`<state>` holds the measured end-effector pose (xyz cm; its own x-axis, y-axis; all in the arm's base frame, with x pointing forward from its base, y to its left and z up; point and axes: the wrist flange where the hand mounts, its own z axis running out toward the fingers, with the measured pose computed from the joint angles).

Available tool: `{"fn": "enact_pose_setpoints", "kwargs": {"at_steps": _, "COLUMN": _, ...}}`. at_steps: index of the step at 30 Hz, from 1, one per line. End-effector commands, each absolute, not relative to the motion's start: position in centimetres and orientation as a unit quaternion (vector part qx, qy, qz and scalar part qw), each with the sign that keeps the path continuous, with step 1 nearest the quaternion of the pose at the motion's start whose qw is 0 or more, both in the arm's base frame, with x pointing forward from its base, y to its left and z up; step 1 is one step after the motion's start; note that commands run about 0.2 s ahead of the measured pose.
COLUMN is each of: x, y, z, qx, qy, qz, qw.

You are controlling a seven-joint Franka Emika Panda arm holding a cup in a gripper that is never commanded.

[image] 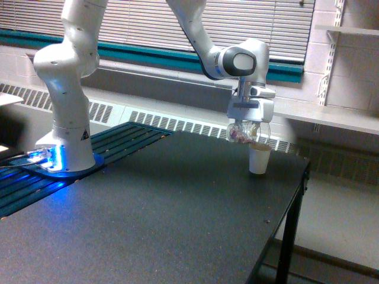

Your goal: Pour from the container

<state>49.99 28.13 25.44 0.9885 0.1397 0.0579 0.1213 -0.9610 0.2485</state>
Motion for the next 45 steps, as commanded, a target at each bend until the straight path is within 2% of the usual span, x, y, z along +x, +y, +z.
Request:
{"fn": "enact_pose_setpoints", "kwargs": {"at_steps": 1, "x": 50.1, "y": 28.6, "z": 25.8, "qx": 0.987, "qy": 0.081, "qz": 0.038, "qw": 0.133}}
{"fn": "enact_pose_setpoints", "kwargs": {"at_steps": 45, "x": 50.5, "y": 30.1, "z": 25.6, "qx": 0.98, "qy": 0.114, "qz": 0.024, "qw": 0.164}}
